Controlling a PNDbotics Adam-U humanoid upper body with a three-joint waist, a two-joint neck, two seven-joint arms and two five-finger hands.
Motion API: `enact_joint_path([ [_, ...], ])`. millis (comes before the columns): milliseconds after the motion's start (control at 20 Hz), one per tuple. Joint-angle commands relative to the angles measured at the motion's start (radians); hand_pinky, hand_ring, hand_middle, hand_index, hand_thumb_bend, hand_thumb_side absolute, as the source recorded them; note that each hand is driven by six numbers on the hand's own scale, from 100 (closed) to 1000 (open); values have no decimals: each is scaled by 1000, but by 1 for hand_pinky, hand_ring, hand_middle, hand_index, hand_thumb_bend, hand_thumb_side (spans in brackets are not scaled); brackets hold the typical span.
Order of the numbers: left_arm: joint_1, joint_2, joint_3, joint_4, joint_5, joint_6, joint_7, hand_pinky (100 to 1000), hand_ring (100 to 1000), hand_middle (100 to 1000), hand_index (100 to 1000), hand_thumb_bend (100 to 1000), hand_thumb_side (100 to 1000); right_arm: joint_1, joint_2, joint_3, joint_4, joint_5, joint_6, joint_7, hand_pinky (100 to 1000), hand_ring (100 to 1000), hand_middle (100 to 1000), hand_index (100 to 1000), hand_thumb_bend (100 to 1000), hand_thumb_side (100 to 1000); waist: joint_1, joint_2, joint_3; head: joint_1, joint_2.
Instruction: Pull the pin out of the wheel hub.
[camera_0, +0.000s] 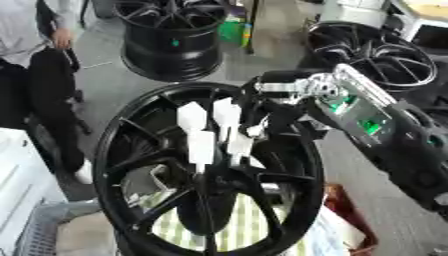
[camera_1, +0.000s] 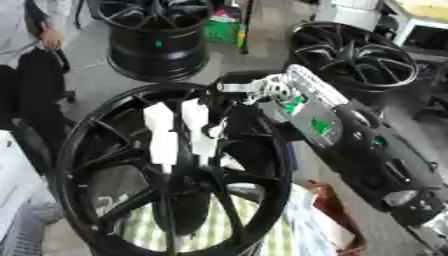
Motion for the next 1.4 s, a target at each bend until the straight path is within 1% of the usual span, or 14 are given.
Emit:
enact_joint_path([
  [50, -6, 9, 8, -17, 1, -1, -6, 840, 844, 649, 849, 358, 473, -12, -27, -10, -1, 1, -3, 0, 856, 879, 827, 897, 298, 442, 7, -4, 0, 4, -3],
  [350, -4, 9, 8, -17, 1, 1, -8, 840, 845, 649, 849, 356, 475, -8, -36, -14, -16, -17, 12, 0, 850, 874, 827, 895, 272, 439, 7, -4, -7, 10, -4],
  [450, -3, 9, 8, -17, 0, 1, -8, 841, 845, 649, 849, 356, 475, -14, -41, -24, -31, -24, 22, -16, 847, 871, 825, 895, 250, 419, 7, -6, -9, 12, -3],
  [500, -2, 9, 9, -17, 0, 2, -8, 841, 845, 649, 849, 355, 475, -18, -45, -27, -43, -27, 26, -27, 847, 870, 823, 896, 257, 393, 7, -7, -11, 14, -3],
  [750, 2, 7, 8, -17, -3, 4, -10, 841, 845, 649, 849, 353, 479, -28, -64, -37, -106, -45, 50, -80, 841, 864, 818, 893, 225, 364, 7, -9, -15, 17, -6],
  [950, 2, 8, 7, -17, -3, 4, -12, 841, 846, 649, 849, 351, 480, -27, -73, -40, -144, -65, 66, -96, 838, 863, 817, 893, 207, 372, 7, -7, -16, 19, -10],
  [1100, 3, 7, 6, -17, -3, 5, -15, 841, 846, 649, 849, 349, 482, -23, -78, -40, -155, -73, 73, -96, 838, 863, 817, 894, 205, 385, 6, -6, -17, 18, -12],
  [1400, 4, 6, 4, -17, -2, 5, -20, 841, 846, 649, 849, 348, 482, -16, -79, -28, -167, -87, 68, -63, 843, 869, 822, 896, 232, 415, 6, -6, -16, 17, -12],
])
